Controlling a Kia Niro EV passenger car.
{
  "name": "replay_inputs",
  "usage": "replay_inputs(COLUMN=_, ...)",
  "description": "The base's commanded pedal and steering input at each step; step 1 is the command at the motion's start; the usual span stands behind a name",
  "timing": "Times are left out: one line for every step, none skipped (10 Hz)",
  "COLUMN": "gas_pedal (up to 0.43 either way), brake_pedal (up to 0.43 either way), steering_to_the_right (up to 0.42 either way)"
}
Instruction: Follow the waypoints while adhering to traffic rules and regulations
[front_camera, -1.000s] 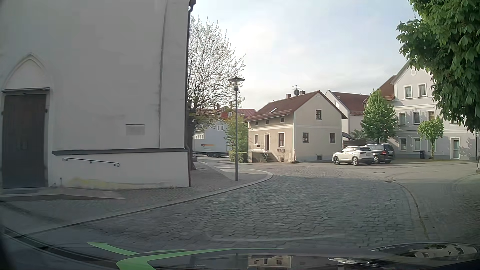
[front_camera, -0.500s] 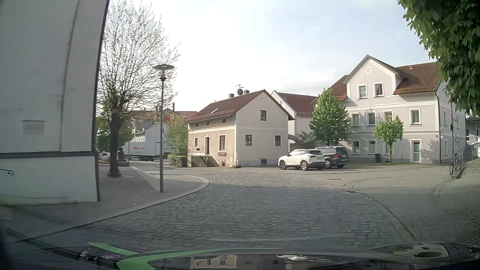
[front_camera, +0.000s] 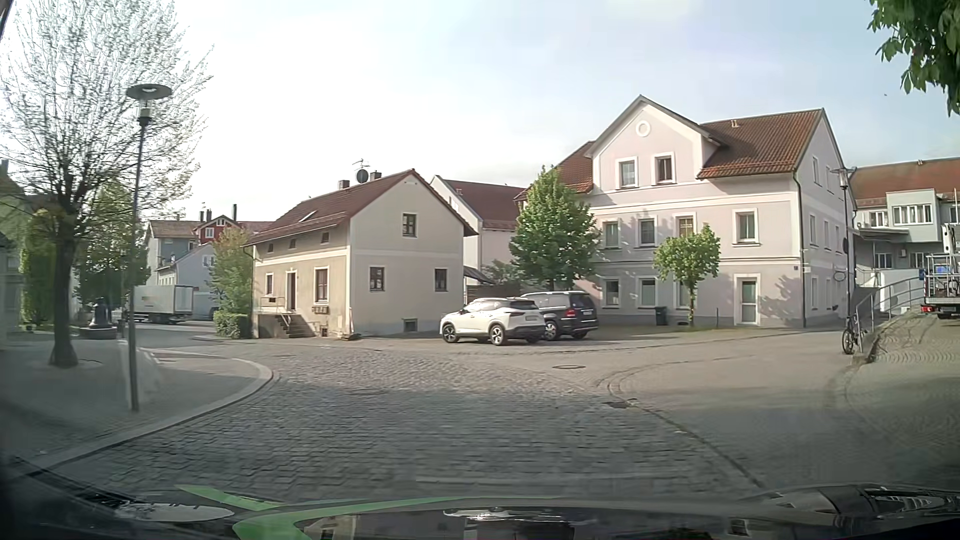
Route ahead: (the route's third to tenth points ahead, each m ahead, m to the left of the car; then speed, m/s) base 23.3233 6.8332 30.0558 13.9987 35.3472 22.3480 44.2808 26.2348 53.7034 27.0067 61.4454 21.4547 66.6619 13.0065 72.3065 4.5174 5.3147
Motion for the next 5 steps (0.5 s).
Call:
replay_inputs(gas_pedal=0.087, brake_pedal=0.0, steering_to_the_right=0.19)
replay_inputs(gas_pedal=0.087, brake_pedal=0.0, steering_to_the_right=0.138)
replay_inputs(gas_pedal=0.087, brake_pedal=0.0, steering_to_the_right=0.093)
replay_inputs(gas_pedal=0.098, brake_pedal=0.0, steering_to_the_right=0.044)
replay_inputs(gas_pedal=0.098, brake_pedal=0.0, steering_to_the_right=-0.006)
